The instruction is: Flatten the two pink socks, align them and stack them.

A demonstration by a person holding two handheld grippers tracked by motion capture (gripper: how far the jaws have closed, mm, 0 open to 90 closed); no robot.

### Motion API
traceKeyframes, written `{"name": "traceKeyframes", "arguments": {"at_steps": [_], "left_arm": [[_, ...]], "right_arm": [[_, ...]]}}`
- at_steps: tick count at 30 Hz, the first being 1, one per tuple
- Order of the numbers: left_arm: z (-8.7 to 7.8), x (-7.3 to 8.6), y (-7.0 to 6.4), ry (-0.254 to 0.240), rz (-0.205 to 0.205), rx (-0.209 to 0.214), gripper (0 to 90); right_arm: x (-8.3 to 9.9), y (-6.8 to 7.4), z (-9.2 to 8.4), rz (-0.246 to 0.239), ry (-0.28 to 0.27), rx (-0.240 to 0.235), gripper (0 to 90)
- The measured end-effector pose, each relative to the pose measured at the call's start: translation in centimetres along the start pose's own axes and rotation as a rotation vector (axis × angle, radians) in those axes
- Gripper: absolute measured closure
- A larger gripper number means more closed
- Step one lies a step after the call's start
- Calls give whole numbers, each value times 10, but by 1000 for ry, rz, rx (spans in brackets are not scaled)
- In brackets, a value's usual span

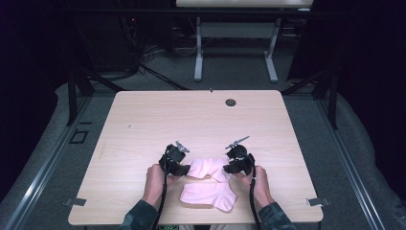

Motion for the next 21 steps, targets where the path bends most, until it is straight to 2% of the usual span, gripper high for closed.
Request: {"name": "traceKeyframes", "arguments": {"at_steps": [1, 3, 4, 7, 10, 11, 12, 13, 18, 21], "left_arm": [[0, 0, -1, -1, 9, -3, 594], [0, 0, -1, 1, 25, -12, 604], [0, 0, -3, 3, 35, -12, 624], [0, -1, -5, 2, 52, -12, 704], [0, 0, -6, 0, 53, -6, 753], [1, 0, -6, -7, 51, -1, 807], [0, 0, -6, -6, 49, 2, 807], [1, 1, -6, -9, 50, -4, 855], [0, 3, -5, -22, 39, 3, 885], [-1, 5, -6, -36, 34, 2, 890]], "right_arm": [[-1, 1, 1, -9, -8, 14, 652], [-1, 1, 2, -12, -10, 12, 664], [0, 0, 0, -26, 17, 21, 676], [1, 3, 0, -45, 4, 39, 733], [1, 5, 0, -44, 3, 31, 770], [2, 6, 1, -50, -1, 18, 804], [2, 6, 1, -50, -1, 18, 804], [2, 5, 1, -50, -3, 9, 822], [2, 4, 0, -35, 4, -11, 835], [1, 2, 0, -19, -12, -24, 837]]}}
Point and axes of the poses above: each handheld gripper's, and its own axes: z roughly forward along the jaws, x roughly out of its underside, y roughly to its left, the point moved 8 cm from there along z, roughly forward along the jaws, and after that the axes turned 8 degrees about z, right-handed, at the moved point
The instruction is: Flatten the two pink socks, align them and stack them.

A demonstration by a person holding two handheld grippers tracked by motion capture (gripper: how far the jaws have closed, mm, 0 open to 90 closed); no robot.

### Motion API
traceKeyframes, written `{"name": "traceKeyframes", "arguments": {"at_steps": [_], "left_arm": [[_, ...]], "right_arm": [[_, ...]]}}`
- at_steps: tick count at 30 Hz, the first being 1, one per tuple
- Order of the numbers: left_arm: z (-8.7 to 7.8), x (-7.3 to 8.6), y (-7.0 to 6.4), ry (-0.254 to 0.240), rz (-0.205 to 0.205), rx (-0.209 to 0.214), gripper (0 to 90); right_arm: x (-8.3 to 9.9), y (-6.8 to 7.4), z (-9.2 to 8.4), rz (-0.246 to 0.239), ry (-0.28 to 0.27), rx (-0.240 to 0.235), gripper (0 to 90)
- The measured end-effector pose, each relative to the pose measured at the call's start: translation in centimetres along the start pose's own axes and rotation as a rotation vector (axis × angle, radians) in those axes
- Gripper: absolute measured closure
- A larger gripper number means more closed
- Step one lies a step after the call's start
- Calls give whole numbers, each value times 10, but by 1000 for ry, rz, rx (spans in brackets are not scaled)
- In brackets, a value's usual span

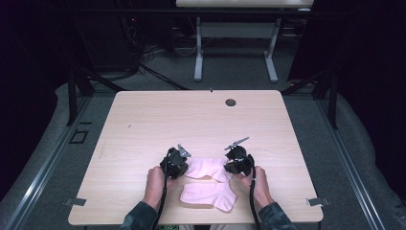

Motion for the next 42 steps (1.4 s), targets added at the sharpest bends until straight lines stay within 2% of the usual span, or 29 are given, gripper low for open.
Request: {"name": "traceKeyframes", "arguments": {"at_steps": [2, 3, 7, 9, 10, 13, 14, 15, 19, 21, 23, 24, 25, 26, 28, 29, 30, 36, 38, 39, 42], "left_arm": [[-1, 1, -1, -4, -3, 1, 891], [-1, 2, 0, -8, -6, 2, 892], [-2, 2, 1, -16, -21, 3, 894], [-4, 2, 2, -28, -38, 15, 894], [-6, 2, 3, -32, -45, 26, 894], [-17, -1, 3, -57, -53, 33, 894], [-24, -4, 4, -74, -54, 31, 894], [-24, -4, 4, -74, -54, 31, 895], [-47, -12, 3, -114, -57, 34, 895], [-58, -15, 1, -131, -58, 48, 895], [-67, -17, -4, -159, -82, 88, 895], [-73, -18, -7, -179, -97, 121, 895], [-77, -19, -10, -187, -99, 124, 895], [-81, -19, -13, -190, -94, 126, 895], [-87, -17, -20, -194, -100, 165, 895], [-89, -17, -22, -201, -103, 170, 895], [-91, -15, -26, -203, -100, 174, 895], [-95, -2, -38, -193, -115, 223, 895], [-95, 6, -40, -185, -123, 247, 895], [-95, 9, -41, -189, -136, 259, 895], [-90, 16, -45, -177, -157, 296, 895]], "right_arm": [[-1, 0, 0, 11, -9, -12, 837], [-1, -2, -2, -4, 0, -5, 836], [-3, -3, -6, -6, -4, -6, 836], [-4, -4, -8, -16, 1, -2, 836], [-5, -3, -9, -5, -15, -10, 836], [-8, -2, -18, -10, -30, -6, 835], [-10, -2, -27, -27, -37, 3, 835], [-10, -2, -27, -27, -37, 3, 835], [-13, 4, -45, -17, -71, -13, 835], [-13, 6, -55, -30, -76, -5, 834], [-10, 9, -64, -41, -67, -9, 834], [-8, 11, -66, -31, -73, -15, 833], [-5, 11, -71, -46, -64, -2, 833], [-2, 12, -74, -48, -57, -7, 833], [7, 16, -78, -35, -67, -23, 833], [7, 16, -78, -35, -67, -23, 833], [15, 17, -83, -37, -54, -35, 833], [29, 26, -84, -22, -40, -83, 833], [35, 27, -82, -16, -19, -83, 833], [42, 29, -78, -18, 3, -101, 832], [48, 30, -75, -17, 18, -101, 832]]}}
Point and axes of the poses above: each handheld gripper's, and its own axes: z roughly forward along the jaws, x roughly out of its underside, y roughly to its left, the point moved 8 cm from there along z, roughly forward along the jaws, and after that the axes turned 8 degrees about z, right-handed, at the moved point
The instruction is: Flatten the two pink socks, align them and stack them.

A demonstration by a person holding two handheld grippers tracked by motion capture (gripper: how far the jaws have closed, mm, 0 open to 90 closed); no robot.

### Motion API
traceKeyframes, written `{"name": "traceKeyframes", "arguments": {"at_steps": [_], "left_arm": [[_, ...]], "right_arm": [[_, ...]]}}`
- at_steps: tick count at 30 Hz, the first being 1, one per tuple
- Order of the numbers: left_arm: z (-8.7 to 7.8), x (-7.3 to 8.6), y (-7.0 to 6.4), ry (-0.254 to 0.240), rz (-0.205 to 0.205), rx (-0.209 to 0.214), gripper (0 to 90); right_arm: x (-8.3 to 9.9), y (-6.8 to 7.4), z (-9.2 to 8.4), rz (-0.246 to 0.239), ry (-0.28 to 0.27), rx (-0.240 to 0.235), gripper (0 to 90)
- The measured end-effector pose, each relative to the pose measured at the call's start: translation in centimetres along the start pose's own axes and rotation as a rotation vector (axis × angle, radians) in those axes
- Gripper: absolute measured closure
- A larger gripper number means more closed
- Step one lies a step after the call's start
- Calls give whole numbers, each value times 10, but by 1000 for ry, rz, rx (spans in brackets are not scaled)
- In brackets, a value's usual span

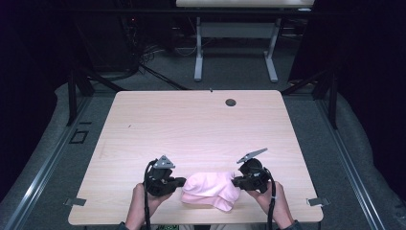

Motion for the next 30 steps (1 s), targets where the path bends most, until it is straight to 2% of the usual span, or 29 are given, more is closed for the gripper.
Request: {"name": "traceKeyframes", "arguments": {"at_steps": [2, 3, 5, 6, 8, 10, 12, 13, 16, 17, 21, 23, 26, 28, 30], "left_arm": [[5, 4, -1, 20, 3, 9, 895], [8, 6, -2, 27, 1, 14, 895], [15, 9, -3, 44, 1, 16, 894], [18, 12, -3, 56, 1, 14, 894], [24, 18, -1, 89, 9, 0, 894], [30, 25, 0, 123, 22, -21, 894], [32, 30, 1, 142, 30, -39, 894], [33, 33, 2, 149, 35, -53, 894], [34, 37, 4, 154, 32, -71, 894], [33, 37, 5, 151, 29, -76, 894], [26, 33, 7, 123, 17, -67, 894], [20, 29, 9, 105, 10, -65, 894], [15, 26, 14, 95, -6, -65, 894], [15, 28, 18, 109, -13, -61, 893], [17, 31, 20, 136, -5, -59, 892]], "right_arm": [[3, 2, 4, 9, -1, -12, 832], [6, 2, 6, 2, 18, -13, 832], [10, 4, 16, 20, 17, -33, 832], [13, 2, 19, 4, 42, -15, 832], [16, 2, 23, -3, 62, -8, 832], [18, 3, 30, -1, 59, -7, 832], [20, 2, 34, -18, 70, 6, 831], [22, 1, 37, -36, 82, 30, 830], [22, 3, 40, -28, 62, 34, 831], [22, 1, 39, -48, 83, 49, 831], [19, 6, 30, -54, 72, 43, 833], [15, 12, 21, -43, 40, 17, 833], [11, 22, 6, -40, 25, -19, 833], [12, 29, 1, -34, 34, -31, 832], [14, 34, 4, -22, 54, -43, 832]]}}
Point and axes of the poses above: each handheld gripper's, and its own axes: z roughly forward along the jaws, x roughly out of its underside, y roughly to its left, the point moved 8 cm from there along z, roughly forward along the jaws, and after that the axes turned 8 degrees about z, right-handed, at the moved point
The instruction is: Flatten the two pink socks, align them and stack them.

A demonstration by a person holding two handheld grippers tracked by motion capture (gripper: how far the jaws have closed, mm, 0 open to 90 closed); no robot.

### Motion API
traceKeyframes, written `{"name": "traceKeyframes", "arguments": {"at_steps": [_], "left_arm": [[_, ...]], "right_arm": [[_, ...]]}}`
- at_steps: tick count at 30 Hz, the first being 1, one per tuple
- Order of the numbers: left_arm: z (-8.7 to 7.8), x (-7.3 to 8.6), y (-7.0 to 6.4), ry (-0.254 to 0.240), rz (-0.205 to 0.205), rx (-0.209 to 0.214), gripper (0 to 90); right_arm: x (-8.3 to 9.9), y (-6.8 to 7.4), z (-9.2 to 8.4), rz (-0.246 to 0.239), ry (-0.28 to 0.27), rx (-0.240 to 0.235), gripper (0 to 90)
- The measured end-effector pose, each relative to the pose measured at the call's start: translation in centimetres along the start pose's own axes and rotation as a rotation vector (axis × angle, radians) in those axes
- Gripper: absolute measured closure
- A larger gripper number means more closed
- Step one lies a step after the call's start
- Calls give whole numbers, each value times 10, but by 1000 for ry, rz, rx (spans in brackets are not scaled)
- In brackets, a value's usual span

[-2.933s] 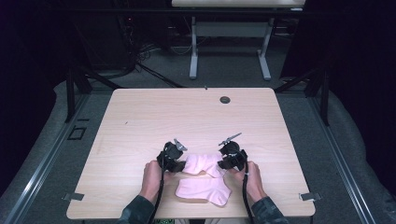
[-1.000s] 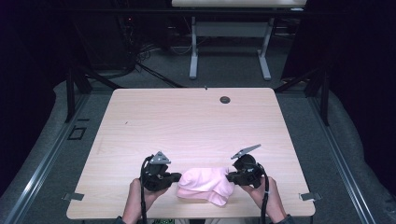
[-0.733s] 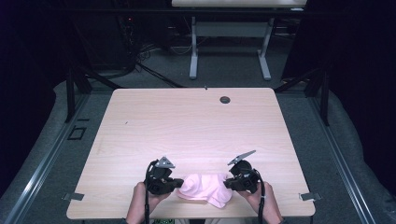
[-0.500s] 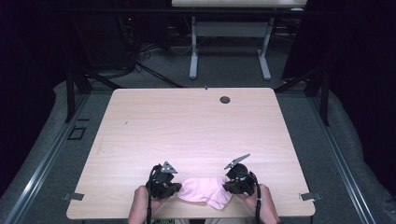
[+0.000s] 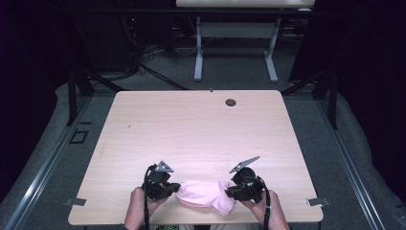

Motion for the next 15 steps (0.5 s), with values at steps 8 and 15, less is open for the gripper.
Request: {"name": "traceKeyframes", "arguments": {"at_steps": [8, 15], "left_arm": [[10, 5, -5, 49, 34, -9, 891], [15, 12, -7, 51, 32, -40, 890]], "right_arm": [[17, -16, 38, -2, 63, 67, 832], [11, -27, 37, -62, 32, 138, 831]]}}
Point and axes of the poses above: each handheld gripper's, and its own axes: z roughly forward along the jaws, x roughly out of its underside, y roughly to its left, the point moved 8 cm from there along z, roughly forward along the jaws, and after that the axes turned 8 degrees about z, right-handed, at the moved point
